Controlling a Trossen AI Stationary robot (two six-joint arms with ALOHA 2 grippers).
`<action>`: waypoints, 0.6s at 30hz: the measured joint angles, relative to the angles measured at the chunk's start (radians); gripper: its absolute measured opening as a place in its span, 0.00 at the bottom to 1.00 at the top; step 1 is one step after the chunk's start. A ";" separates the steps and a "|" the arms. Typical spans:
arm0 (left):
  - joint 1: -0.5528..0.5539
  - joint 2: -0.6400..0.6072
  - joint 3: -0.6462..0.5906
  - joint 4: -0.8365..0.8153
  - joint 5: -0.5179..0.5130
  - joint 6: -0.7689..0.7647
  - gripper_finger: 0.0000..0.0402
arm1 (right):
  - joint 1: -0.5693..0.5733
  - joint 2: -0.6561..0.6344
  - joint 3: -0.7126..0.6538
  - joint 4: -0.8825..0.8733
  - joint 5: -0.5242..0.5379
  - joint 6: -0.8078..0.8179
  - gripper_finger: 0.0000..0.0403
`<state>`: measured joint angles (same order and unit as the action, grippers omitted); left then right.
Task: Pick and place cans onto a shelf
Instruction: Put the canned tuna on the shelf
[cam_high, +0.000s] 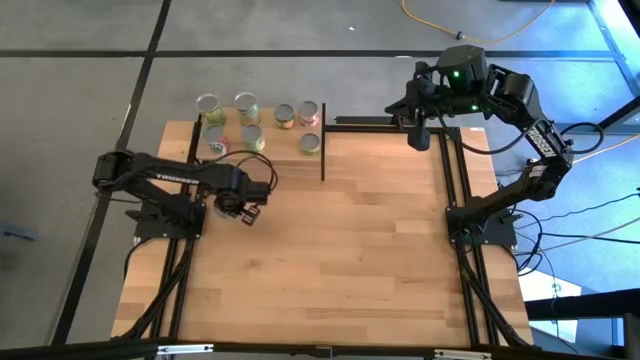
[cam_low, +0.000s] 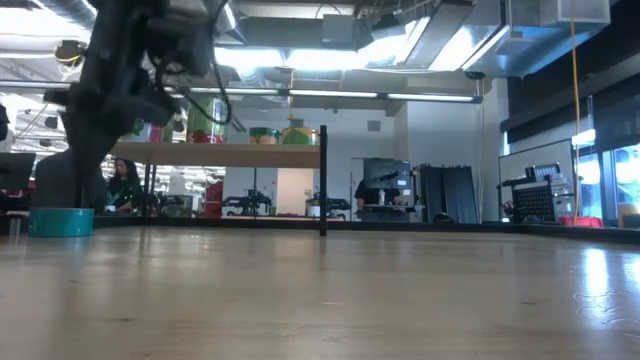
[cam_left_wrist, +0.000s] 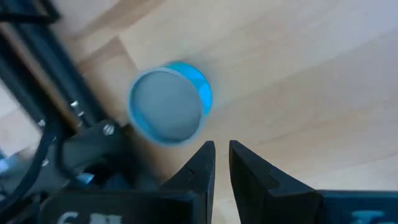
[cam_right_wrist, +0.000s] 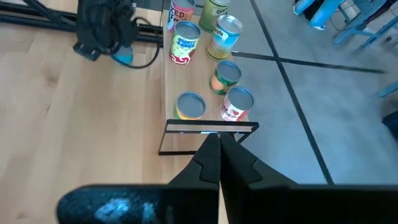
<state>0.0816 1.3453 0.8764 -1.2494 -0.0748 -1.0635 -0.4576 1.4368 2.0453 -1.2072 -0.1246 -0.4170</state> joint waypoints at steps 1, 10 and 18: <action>-0.003 0.000 -0.025 0.032 0.008 0.009 0.10 | 0.000 0.000 0.000 0.000 0.000 0.011 0.00; -0.008 0.000 -0.120 0.108 -0.043 0.053 0.10 | 0.000 0.000 0.000 0.000 0.000 0.024 0.00; -0.008 0.000 -0.120 0.111 -0.083 0.087 0.10 | 0.000 0.000 0.000 0.000 0.000 0.024 0.00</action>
<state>0.0731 1.3453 0.7563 -1.1385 -0.1580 -0.9760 -0.4576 1.4368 2.0453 -1.2072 -0.1246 -0.3927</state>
